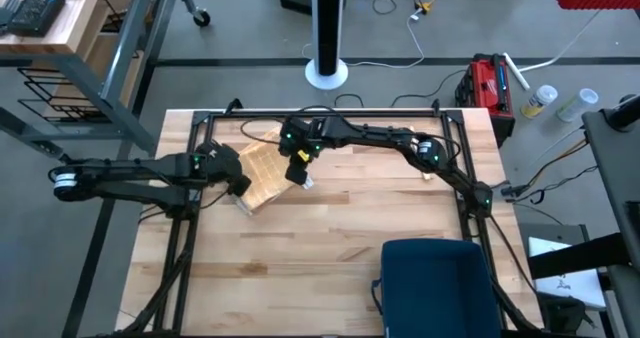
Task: Fold towel
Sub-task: Stack the yellow towel on top of the brown towel
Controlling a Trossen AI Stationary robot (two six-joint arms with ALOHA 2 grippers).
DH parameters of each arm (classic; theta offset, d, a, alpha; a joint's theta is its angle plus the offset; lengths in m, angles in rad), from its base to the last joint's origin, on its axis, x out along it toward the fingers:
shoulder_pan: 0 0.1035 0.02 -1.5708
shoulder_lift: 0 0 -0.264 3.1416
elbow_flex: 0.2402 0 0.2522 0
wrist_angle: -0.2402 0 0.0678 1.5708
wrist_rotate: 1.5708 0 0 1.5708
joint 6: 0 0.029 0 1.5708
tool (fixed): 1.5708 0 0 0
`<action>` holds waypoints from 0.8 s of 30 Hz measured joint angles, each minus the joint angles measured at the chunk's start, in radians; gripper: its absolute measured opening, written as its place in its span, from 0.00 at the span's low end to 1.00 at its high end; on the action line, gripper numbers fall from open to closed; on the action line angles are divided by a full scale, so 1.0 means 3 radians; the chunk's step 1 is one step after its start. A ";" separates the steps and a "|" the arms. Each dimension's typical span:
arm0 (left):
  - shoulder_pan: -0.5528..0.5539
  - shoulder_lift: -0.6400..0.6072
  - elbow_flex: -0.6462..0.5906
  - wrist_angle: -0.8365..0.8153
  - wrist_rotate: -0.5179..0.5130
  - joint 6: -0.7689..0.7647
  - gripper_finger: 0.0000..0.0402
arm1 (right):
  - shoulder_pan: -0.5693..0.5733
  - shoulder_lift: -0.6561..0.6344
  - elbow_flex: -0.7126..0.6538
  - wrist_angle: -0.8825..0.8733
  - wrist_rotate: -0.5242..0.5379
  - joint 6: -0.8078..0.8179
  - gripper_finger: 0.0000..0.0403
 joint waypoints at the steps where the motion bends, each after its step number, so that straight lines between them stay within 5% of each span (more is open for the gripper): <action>1: -0.0001 0.0037 0.0000 0.0043 -0.0101 -0.0083 0.00 | 0.0006 0.0003 -0.0012 -0.0043 0.0000 0.0011 0.00; 12: 0.0022 0.0399 -0.0301 0.0391 -0.0251 -0.0333 0.00 | -0.0035 0.0062 -0.0033 0.0256 0.0191 0.0028 0.00; 24: 0.0031 0.0704 -0.0325 0.0341 0.0140 -0.0974 0.01 | -0.0203 0.0256 -0.0088 0.0881 0.0176 0.0267 0.00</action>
